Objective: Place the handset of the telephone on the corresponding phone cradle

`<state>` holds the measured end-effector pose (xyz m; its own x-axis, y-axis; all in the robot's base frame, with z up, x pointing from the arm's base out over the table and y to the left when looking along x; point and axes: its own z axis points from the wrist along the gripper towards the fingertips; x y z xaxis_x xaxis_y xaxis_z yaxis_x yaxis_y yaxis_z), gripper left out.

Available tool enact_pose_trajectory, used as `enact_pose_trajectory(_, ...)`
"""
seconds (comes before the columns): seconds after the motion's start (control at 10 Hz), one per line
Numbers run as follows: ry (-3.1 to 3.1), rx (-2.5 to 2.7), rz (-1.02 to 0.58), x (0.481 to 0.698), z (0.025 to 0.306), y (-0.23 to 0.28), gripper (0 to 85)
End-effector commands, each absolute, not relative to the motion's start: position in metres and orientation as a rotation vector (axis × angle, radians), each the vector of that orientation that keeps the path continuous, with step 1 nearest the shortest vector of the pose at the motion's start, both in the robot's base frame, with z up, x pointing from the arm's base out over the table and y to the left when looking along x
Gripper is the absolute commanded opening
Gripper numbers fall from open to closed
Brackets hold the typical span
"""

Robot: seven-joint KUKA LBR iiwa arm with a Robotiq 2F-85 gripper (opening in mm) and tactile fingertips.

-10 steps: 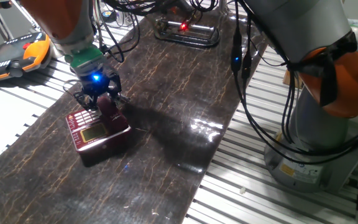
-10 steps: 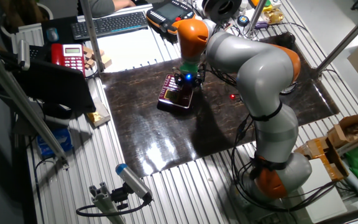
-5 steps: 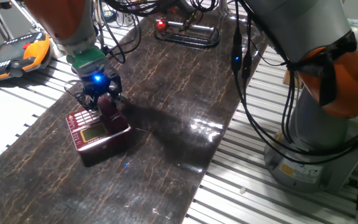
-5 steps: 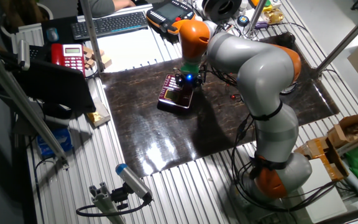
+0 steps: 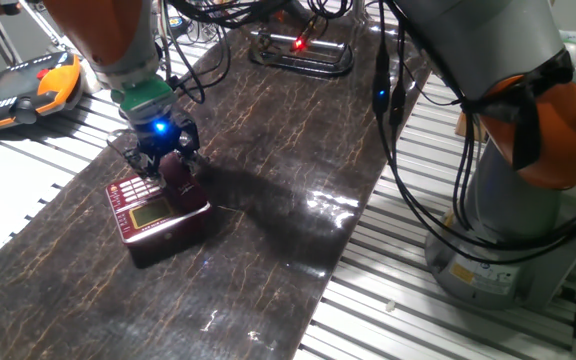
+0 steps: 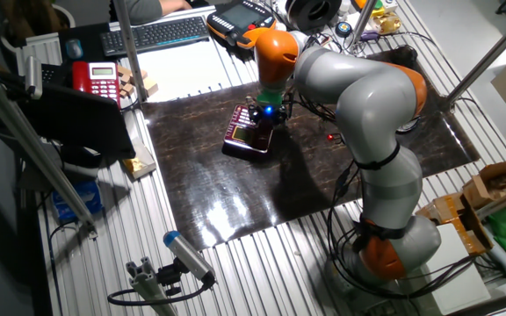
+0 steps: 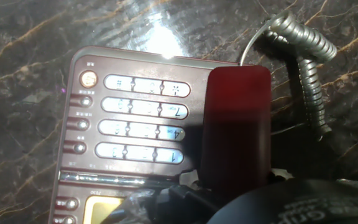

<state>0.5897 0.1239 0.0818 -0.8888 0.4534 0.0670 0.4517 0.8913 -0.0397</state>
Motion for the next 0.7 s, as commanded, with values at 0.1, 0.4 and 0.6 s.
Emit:
enact_pose_trajectory(0.1, -2.984, -0.72, 0.029, 0.5901, 0.0827, 0.1251, 60.7)
enact_pose_trajectory(0.4, -2.984, -0.717, 0.027, 0.5912, 0.0848, 0.1241, 63.3)
enact_pose_trajectory(0.6, -2.976, -0.677, 0.027, 0.5936, 0.0917, 0.117, 64.3)
